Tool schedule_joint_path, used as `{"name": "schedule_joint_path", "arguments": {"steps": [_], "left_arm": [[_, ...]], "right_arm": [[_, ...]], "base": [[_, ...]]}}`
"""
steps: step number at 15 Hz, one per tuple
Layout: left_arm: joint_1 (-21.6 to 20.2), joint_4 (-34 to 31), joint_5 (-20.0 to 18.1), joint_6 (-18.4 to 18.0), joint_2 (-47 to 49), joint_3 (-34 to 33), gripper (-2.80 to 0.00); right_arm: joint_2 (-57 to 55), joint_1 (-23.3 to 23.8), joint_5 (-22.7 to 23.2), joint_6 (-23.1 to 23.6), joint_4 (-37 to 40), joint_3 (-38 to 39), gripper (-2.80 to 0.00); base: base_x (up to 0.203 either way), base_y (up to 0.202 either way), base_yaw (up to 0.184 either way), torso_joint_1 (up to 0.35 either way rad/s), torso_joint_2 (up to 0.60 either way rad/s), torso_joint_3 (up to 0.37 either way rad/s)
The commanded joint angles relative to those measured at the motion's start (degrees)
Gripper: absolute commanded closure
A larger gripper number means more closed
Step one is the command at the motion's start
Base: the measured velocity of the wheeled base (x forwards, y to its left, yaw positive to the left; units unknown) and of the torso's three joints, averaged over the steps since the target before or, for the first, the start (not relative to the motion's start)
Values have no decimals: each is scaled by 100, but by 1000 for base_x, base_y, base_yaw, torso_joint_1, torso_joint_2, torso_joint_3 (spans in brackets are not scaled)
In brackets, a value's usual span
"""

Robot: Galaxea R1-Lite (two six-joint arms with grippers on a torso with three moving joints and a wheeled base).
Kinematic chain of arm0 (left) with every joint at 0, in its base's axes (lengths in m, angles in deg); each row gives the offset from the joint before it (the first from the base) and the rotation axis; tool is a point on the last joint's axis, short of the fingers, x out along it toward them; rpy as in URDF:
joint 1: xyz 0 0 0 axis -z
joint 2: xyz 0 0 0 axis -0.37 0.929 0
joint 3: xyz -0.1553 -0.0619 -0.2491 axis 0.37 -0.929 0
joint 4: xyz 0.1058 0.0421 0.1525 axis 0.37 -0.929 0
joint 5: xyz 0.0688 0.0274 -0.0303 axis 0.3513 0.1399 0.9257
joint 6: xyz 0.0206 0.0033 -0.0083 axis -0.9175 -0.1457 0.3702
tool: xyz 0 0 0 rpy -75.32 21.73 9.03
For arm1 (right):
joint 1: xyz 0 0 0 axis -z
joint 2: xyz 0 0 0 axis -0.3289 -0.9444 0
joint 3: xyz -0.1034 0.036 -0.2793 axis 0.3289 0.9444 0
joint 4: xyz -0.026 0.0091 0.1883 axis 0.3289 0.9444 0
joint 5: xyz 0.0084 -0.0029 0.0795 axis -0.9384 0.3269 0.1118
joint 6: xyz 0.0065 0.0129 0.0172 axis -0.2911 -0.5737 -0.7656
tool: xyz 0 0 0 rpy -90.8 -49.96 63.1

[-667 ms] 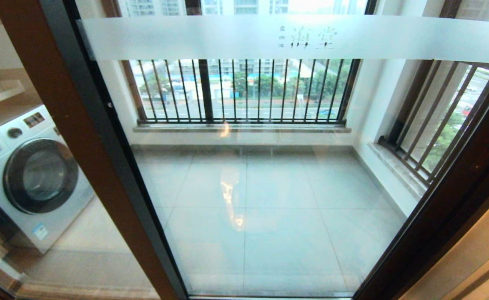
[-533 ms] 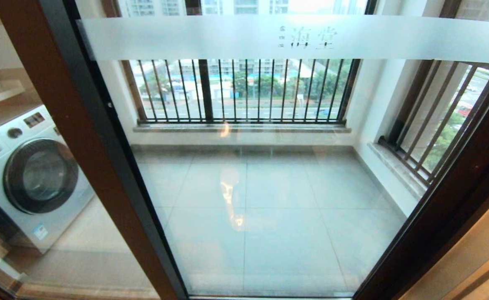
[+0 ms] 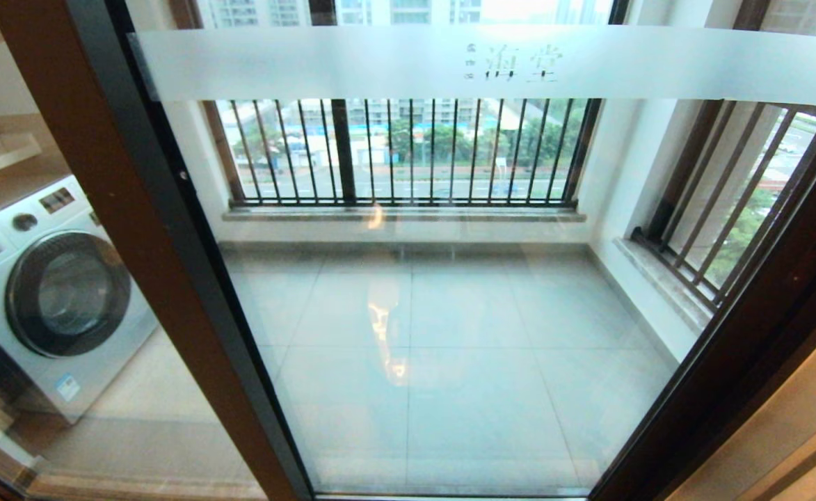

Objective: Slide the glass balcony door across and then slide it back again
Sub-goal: Open the slid door

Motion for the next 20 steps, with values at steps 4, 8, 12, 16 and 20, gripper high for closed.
{"name": "schedule_joint_path", "arguments": {"steps": [4,8,12,16,20], "left_arm": [[-1,1,-2,0,0,0,0],[-1,1,-2,0,-8,0,0],[-1,1,4,0,0,0,0],[-1,1,5,0,-1,0,0],[-1,1,0,0,0,0,0]], "right_arm": [[-1668,-1,215,-15,156,-1543,0],[-3532,14,394,-11,256,-3026,0],[-5323,32,246,-9,1559,-5090,0],[-6227,44,-400,294,2628,-6372,0],[-6579,549,-642,310,2778,-6589,0]], "base": [[0,0,0,0,0,0],[0,0,0,0,0,0],[0,0,0,0,0,0],[0,0,0,0,0,0],[0,0,0,0,0,0]]}}
